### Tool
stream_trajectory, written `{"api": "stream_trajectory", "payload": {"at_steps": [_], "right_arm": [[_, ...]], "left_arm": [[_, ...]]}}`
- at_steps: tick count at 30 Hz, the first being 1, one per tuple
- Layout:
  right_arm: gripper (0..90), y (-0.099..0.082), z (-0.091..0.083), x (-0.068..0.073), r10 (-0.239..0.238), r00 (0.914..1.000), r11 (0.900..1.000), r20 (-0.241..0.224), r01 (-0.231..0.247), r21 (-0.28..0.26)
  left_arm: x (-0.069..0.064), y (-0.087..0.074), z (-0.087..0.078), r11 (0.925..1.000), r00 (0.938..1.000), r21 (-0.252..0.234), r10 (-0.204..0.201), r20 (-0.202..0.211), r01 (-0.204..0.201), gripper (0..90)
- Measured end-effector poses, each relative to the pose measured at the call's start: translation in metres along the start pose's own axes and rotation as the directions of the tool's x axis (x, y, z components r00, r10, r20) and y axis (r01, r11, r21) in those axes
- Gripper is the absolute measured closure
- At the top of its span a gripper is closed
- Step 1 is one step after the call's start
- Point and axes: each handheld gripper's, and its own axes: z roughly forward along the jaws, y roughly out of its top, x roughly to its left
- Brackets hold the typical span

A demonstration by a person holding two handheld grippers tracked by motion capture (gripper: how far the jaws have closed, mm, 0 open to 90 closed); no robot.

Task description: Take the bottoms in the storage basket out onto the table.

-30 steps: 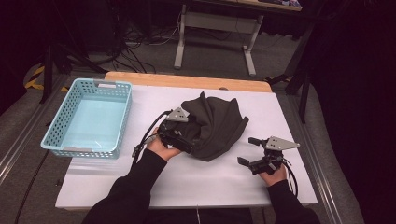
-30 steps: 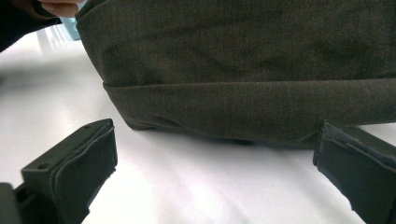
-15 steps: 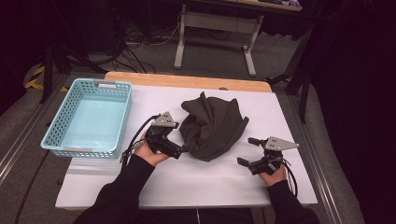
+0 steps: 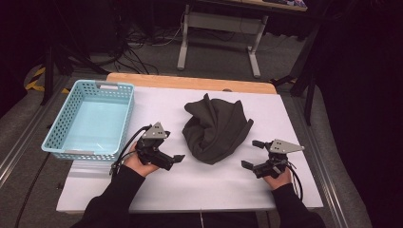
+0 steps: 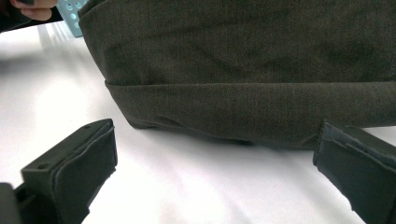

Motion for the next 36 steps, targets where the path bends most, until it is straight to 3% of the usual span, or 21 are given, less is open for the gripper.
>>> {"api": "stream_trajectory", "payload": {"at_steps": [8, 14, 22, 24, 28, 32, 36], "right_arm": [[0.3, 0.0, 0.0, 0.0, -0.001, 1.0, 1.0, -0.002, 0.001, 0.0], [0.3, 0.0, 0.0, 0.001, 0.001, 1.0, 1.0, -0.004, -0.001, 0.002], [0.3, 0.0, 0.0, 0.001, -0.003, 0.9999, 1.0, -0.01, 0.003, 0.001], [0.3, 0.0, 0.001, 0.001, -0.002, 0.9999, 1.0, -0.013, 0.002, 0.002], [0.3, 0.0, 0.001, 0.001, -0.004, 0.9999, 1.0, -0.015, 0.004, 0.002], [0.3, 0.0, 0.001, 0.002, -0.006, 0.9999, 1.0, -0.015, 0.006, 0.004], [0.3, 0.0, 0.001, 0.002, -0.006, 0.9999, 1.0, -0.014, 0.006, 0.005]], "left_arm": [[0.005, -0.021, -0.006, 0.9997, 0.9998, -0.011, -0.022, 0.004, 0.022, 0.2], [0.006, -0.038, -0.009, 0.997, 0.9984, -0.056, -0.055, -0.012, 0.054, 0.2], [0.008, -0.059, -0.007, 0.9971, 0.9984, -0.062, -0.047, -0.032, 0.045, 0.2], [0.011, -0.061, -0.005, 0.9964, 0.9979, -0.065, -0.056, -0.033, 0.054, 0.1], [0.01, -0.06, -0.004, 0.9965, 0.996, -0.072, -0.048, -0.075, 0.043, 0.2], [0.012, -0.06, -0.005, 0.9945, 0.9943, -0.081, -0.072, -0.079, 0.065, 0.2], [0.011, -0.06, -0.005, 0.9955, 0.9946, -0.076, -0.064, -0.082, 0.058, 1.0]]}}
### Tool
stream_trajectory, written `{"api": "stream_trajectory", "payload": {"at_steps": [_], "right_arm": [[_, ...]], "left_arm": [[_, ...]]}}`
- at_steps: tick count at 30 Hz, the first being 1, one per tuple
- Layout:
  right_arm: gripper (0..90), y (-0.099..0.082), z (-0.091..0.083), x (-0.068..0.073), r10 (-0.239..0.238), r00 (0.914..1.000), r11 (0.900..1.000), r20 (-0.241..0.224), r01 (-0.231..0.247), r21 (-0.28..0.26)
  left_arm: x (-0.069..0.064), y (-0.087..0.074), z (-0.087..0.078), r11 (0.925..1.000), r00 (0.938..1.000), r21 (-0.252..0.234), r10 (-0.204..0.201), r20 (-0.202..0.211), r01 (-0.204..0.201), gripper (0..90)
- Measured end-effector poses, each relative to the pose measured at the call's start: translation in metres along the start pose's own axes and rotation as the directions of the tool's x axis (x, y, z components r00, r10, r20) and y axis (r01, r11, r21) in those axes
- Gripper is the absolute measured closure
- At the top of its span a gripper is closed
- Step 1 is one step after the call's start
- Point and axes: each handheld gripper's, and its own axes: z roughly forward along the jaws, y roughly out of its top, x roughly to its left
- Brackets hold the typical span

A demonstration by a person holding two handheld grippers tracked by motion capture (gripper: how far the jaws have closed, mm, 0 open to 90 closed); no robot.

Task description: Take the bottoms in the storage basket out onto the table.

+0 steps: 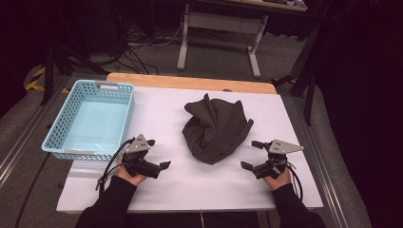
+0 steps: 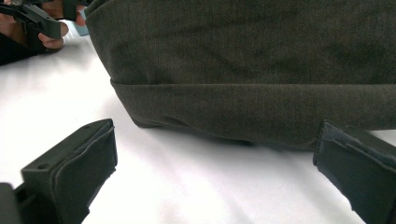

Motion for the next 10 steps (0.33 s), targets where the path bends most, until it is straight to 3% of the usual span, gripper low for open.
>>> {"api": "stream_trajectory", "payload": {"at_steps": [10], "right_arm": [[0.3, 0.0, 0.0, -0.0001, 0.0, 1.0, 1.0, 0.003, 0.0, 0.002]], "left_arm": [[0.0006, 0.0005, -0.0012, 0.9999, 0.9999, -0.009, -0.01, -0.01, 0.01, 2.5]]}}
